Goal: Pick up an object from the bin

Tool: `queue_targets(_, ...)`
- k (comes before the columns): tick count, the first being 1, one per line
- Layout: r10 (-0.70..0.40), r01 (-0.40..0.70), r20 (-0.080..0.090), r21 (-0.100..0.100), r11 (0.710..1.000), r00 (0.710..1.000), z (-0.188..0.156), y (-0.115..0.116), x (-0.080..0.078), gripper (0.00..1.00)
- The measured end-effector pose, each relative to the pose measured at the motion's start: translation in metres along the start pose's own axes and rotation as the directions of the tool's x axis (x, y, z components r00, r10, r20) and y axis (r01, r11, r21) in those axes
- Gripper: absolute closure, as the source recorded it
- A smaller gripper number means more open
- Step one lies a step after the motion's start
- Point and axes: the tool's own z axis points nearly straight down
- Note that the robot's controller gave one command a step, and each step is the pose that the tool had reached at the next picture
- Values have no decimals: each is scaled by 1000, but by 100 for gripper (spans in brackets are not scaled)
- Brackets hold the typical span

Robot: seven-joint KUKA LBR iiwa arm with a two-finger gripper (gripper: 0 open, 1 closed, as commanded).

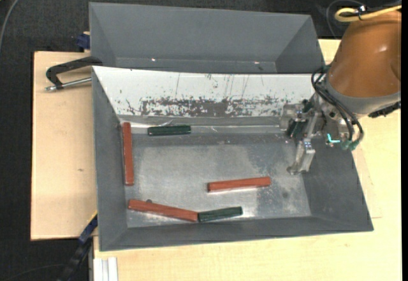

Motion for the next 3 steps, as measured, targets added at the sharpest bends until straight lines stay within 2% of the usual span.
queue_targets(1, -136, 136, -2, -1, 991, 991, 145, 29, 30, 0)
queue_targets(2, -136, 136, 6, 2, 991, 991, 140, 28, 27, 100)
queue_targets(3, -278, 277, 20, 9, 961, 960, -7, 3, 1, 100)
